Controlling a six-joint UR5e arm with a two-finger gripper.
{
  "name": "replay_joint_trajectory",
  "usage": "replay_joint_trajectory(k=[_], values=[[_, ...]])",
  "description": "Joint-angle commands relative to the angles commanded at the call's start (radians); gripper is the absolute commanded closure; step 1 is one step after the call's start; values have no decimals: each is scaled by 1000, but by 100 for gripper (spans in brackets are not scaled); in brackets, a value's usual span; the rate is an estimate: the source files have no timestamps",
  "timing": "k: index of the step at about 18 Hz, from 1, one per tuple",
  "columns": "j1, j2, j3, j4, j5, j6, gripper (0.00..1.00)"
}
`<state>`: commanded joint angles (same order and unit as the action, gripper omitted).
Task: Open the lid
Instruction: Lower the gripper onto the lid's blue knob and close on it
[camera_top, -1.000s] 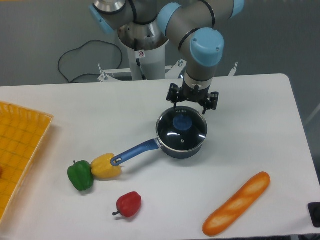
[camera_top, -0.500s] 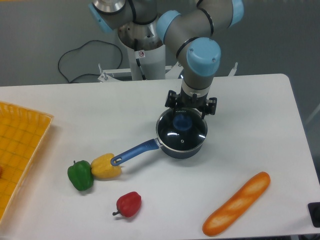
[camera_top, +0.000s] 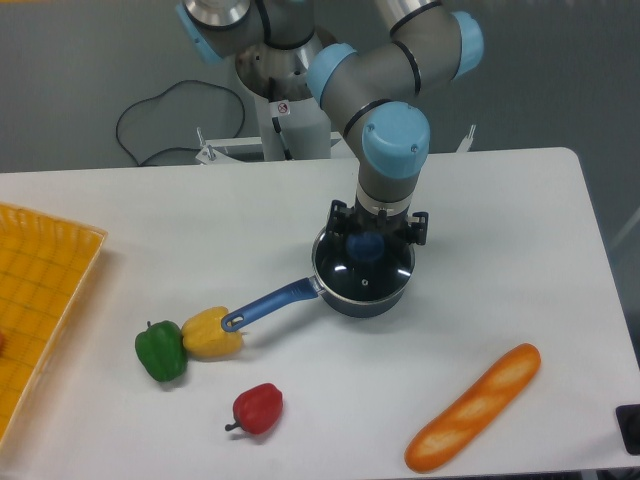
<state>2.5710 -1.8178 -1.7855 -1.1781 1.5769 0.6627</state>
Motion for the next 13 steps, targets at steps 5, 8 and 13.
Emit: replay_joint_trajectory(k=[5,8,13], values=[[-8,-8,-5,6,-8,0,0],[-9,-8,-6,5,-20,3,0],[-8,-6,-9,3,-40,9,5]])
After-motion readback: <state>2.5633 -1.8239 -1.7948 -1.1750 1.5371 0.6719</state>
